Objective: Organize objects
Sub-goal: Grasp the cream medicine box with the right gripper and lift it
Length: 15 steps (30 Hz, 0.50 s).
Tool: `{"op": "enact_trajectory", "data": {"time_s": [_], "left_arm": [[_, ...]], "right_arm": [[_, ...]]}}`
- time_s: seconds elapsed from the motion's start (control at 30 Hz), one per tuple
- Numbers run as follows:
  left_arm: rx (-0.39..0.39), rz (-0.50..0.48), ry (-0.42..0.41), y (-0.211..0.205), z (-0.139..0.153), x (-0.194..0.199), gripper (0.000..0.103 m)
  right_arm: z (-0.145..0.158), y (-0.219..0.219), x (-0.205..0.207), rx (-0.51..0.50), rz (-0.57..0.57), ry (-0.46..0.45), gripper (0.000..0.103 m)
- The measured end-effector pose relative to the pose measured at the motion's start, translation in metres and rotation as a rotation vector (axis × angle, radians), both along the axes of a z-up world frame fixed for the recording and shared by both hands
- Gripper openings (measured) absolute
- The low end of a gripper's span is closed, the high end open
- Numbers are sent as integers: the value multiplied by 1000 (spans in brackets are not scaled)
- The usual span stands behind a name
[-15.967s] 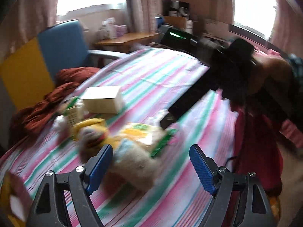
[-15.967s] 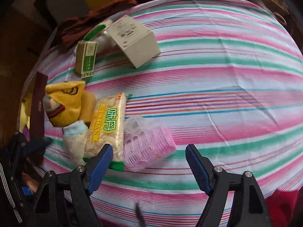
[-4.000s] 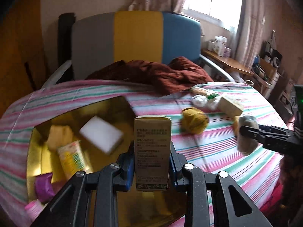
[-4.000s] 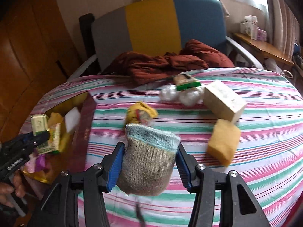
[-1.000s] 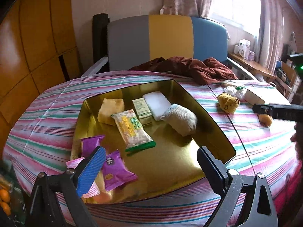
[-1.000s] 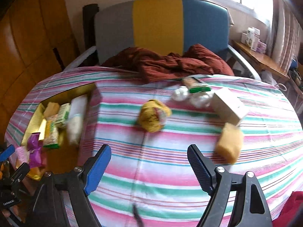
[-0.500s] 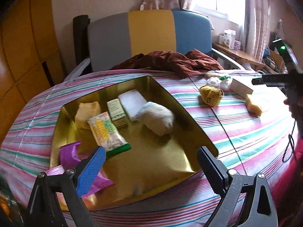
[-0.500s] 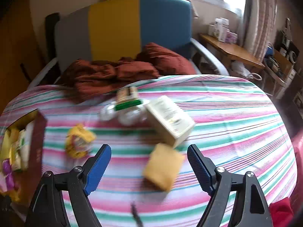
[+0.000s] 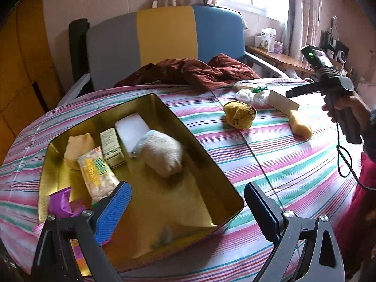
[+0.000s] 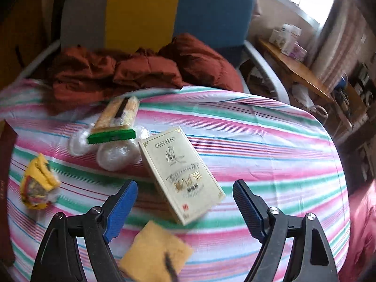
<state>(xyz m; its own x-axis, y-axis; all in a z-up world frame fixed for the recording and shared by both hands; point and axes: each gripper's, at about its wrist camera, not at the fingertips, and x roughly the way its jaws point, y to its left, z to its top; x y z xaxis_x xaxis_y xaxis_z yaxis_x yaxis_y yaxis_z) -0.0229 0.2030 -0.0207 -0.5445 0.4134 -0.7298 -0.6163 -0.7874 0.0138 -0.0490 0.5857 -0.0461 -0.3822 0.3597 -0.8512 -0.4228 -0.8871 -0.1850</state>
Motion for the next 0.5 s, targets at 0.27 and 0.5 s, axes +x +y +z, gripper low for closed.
{"op": "enact_trajectory", "data": {"time_s": [0.27, 0.5], "left_arm": [[17, -34, -28, 20, 0, -9, 98], [38, -55, -24, 39, 7, -18, 98]], "right_arm": [[-29, 9, -21, -2, 10, -66, 73], [-22, 5, -5, 11, -20, 5, 55]]}}
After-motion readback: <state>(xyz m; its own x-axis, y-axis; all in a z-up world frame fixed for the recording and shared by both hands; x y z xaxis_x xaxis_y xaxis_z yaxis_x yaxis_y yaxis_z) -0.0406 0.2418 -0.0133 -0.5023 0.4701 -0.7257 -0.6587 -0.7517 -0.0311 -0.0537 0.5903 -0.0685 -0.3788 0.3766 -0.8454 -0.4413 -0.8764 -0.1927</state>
